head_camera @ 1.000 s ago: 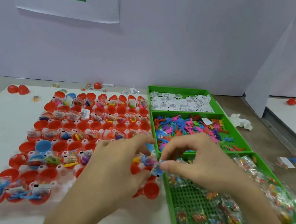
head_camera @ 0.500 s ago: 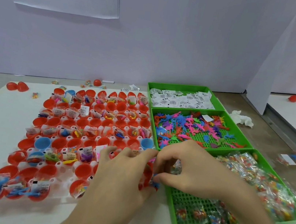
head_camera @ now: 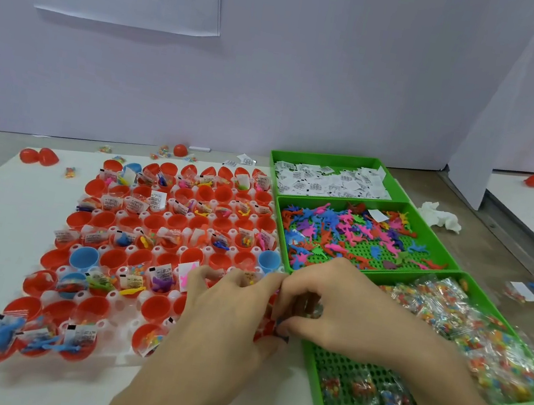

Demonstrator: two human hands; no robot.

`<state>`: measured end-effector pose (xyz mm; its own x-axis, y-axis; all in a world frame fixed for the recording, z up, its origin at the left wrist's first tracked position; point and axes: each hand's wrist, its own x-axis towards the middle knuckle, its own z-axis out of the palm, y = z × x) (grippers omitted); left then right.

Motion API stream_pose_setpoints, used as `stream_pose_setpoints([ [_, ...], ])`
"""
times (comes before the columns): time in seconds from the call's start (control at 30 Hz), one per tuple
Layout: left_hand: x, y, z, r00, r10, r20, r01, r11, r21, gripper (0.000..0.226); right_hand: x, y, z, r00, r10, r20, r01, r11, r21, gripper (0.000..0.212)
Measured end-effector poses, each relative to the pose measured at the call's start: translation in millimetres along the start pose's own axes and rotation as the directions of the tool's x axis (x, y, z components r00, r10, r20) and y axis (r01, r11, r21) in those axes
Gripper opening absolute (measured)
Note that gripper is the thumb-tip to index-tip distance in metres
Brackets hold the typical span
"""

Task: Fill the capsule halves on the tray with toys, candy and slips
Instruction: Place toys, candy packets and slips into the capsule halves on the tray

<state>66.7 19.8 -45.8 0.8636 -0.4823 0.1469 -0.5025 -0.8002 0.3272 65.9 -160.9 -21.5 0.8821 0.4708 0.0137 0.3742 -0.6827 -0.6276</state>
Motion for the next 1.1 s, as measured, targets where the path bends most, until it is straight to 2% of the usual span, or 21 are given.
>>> stream_pose_setpoints([
  [0.33, 0.6, -0.6, -0.6, 1.0, 0.015, -0.01, -0.015, 1.0, -0.011, 0.054, -2.6, 2.2, -5.0, 0.997, -0.013, -0.07, 0.009, 0.999, -0.045, 0.019],
  [0.6, -1.5, -2.8, 1.4, 1.0, 0.007, -0.03, -0.007, 1.0, -0.006, 0.069, -9.6, 5.0, -24.4, 0.973, 0.019, -0.229, -0.001, 0.997, 0.076, 0.009],
  [0.7, -1.6, -1.4, 0.2, 1.0, 0.016, -0.023, -0.016, 1.0, -0.011, 0.067, -11.1, 6.2, -26.0, 0.991, 0.052, -0.123, -0.044, 0.996, 0.072, 0.013],
  [0.83, -1.3, 0.1, -1.6, 1.0, 0.01, -0.002, -0.01, 1.0, -0.026, 0.055, -9.2, 6.8, -18.2, 0.993, 0.113, 0.039, -0.11, 0.992, -0.056, 0.034],
  [0.93, -1.5, -0.2, -1.3, 1.0, -0.002, -0.005, 0.002, 1.0, -0.02, 0.054, -7.0, 5.7, -11.7, 0.993, 0.109, 0.04, -0.103, 0.986, -0.134, 0.037],
  [1.1, -0.9, 1.0, 1.0, 1.0, -0.011, -0.005, 0.01, 1.0, -0.014, 0.06, -6.1, 4.2, -9.8, 0.996, 0.085, -0.01, -0.086, 0.985, -0.151, 0.023],
])
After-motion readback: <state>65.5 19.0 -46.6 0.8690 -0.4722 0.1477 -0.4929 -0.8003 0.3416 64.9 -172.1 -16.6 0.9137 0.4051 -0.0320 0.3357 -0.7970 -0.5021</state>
